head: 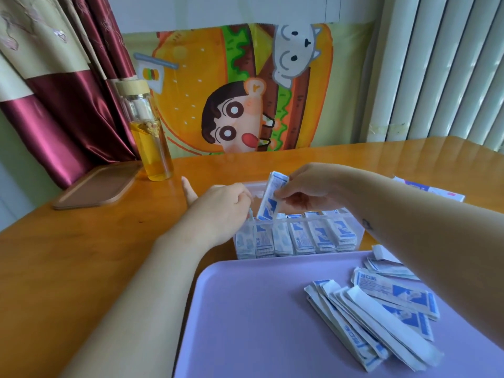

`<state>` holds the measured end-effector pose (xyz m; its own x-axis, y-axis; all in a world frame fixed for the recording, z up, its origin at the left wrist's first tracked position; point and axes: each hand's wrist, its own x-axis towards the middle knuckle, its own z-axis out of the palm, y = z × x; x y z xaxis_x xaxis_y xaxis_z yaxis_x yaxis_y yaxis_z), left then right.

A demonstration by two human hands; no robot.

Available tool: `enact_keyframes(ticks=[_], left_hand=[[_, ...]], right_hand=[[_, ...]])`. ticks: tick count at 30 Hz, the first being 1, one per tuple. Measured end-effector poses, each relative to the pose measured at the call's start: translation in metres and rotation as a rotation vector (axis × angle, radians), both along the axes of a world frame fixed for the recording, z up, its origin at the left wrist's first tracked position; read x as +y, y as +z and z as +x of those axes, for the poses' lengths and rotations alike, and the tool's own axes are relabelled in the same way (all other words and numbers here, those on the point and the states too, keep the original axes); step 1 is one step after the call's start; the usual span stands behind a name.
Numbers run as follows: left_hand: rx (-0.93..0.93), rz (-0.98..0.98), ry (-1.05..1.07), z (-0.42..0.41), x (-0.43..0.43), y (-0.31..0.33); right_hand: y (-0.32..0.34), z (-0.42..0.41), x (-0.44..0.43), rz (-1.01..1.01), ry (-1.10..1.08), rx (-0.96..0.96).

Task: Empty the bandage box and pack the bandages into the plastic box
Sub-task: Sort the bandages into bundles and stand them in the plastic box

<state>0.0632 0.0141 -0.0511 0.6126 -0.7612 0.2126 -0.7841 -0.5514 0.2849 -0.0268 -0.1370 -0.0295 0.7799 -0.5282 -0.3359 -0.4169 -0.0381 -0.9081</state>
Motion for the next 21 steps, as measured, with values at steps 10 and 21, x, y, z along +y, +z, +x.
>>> enact_keyframes(ticks=[10, 21], left_hand=[[-0.127, 0.095, -0.033, -0.003, -0.004, -0.009], [-0.155, 0.118, -0.022, -0.005, -0.003, -0.01]], right_hand=[[-0.012, 0.016, 0.001, -0.15, 0.193, 0.244], [-0.016, 0.025, 0.018, -0.699, 0.255, 0.442]])
